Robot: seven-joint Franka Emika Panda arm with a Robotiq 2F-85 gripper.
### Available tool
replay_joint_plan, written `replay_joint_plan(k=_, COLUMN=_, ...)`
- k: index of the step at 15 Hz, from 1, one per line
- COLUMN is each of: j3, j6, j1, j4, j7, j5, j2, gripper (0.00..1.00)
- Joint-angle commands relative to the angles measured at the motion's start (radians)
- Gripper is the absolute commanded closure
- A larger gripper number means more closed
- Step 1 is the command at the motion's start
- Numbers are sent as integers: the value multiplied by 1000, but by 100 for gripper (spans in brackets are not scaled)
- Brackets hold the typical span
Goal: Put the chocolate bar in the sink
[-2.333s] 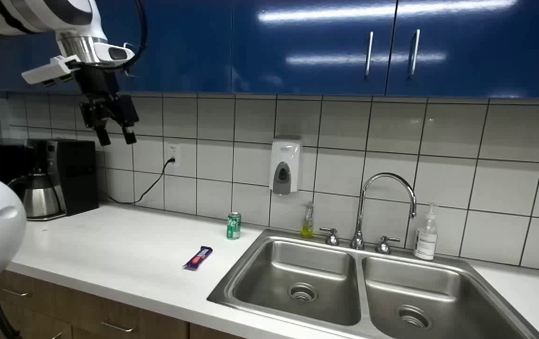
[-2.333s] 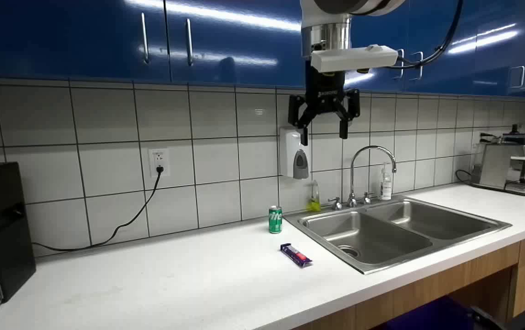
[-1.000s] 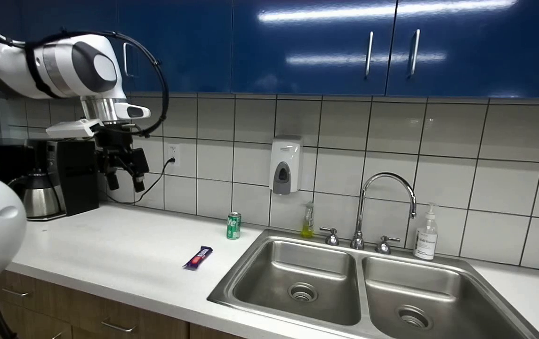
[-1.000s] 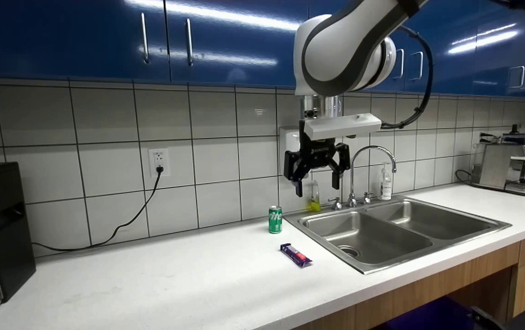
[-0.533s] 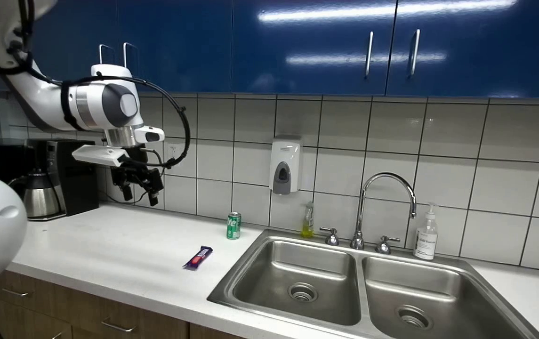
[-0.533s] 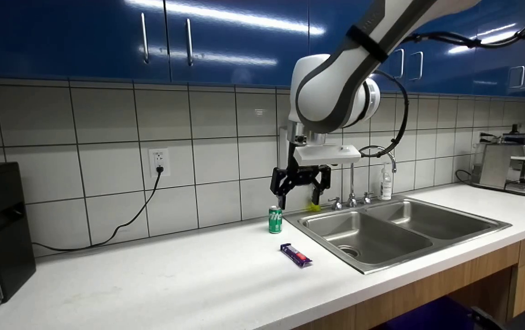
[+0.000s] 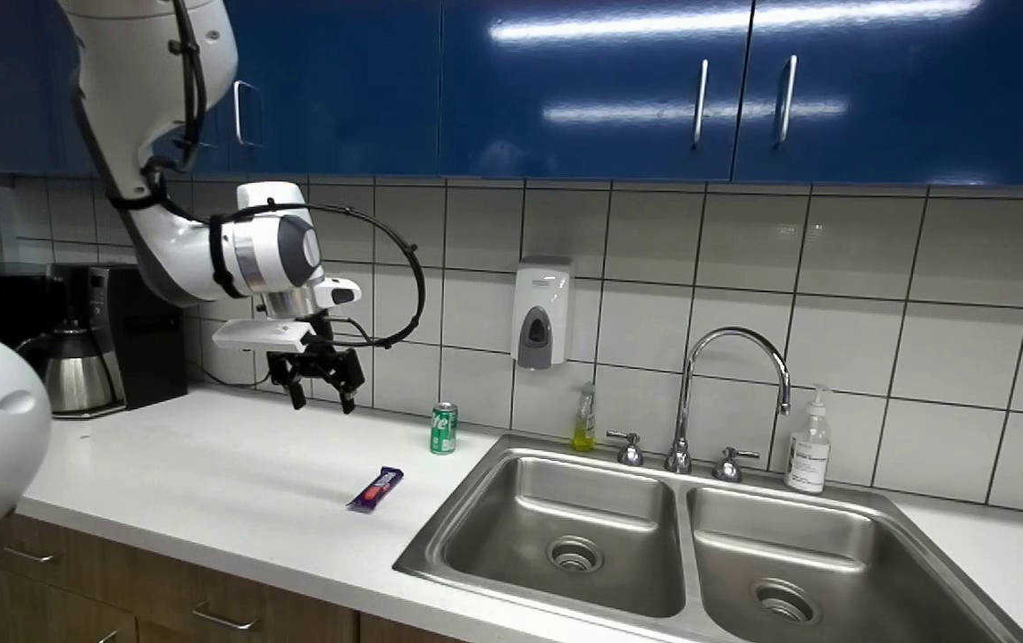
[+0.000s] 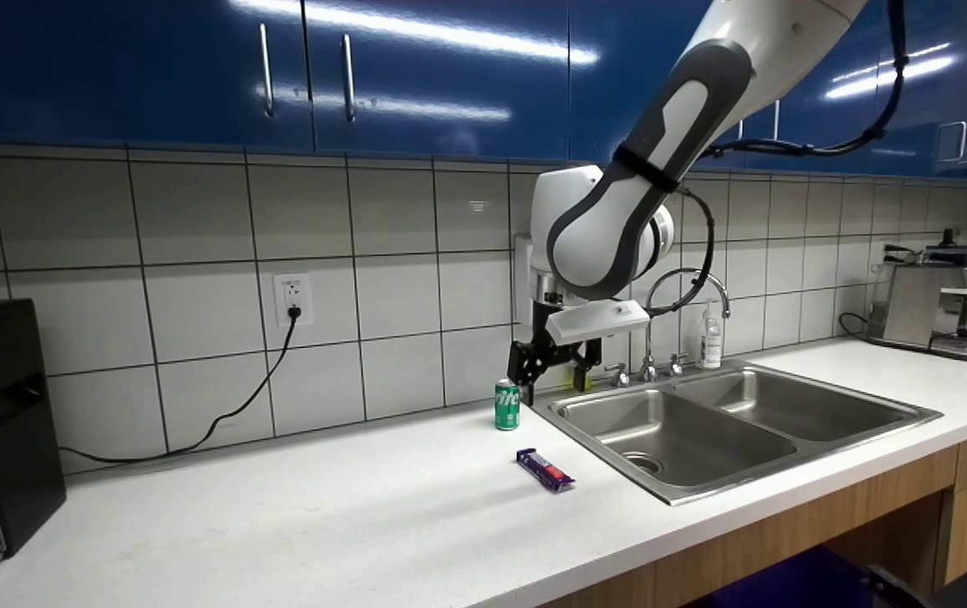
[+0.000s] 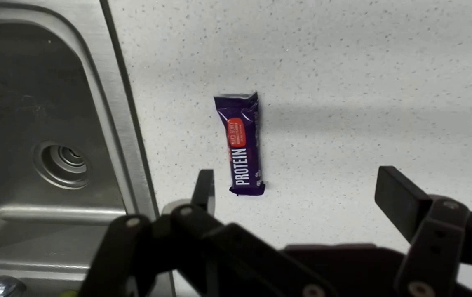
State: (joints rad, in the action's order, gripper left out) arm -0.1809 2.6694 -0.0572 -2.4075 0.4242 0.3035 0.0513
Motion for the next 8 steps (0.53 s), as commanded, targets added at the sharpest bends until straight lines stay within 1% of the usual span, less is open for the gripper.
replay_joint_plan(k=1, j3=66, j6=0, j1=-38, j4=99, j7=29, j5=80, j2=117, gripper=0)
replay_joint_plan(k=4, j3=113, j6=-7, j1=-78, j4=162, j7=24, j5=80, j2=201, gripper=0)
replay_joint_plan(k=8, j3=160, j6=-7, j1=-128, j4=235, j7=5, j5=48, j2=300, gripper=0)
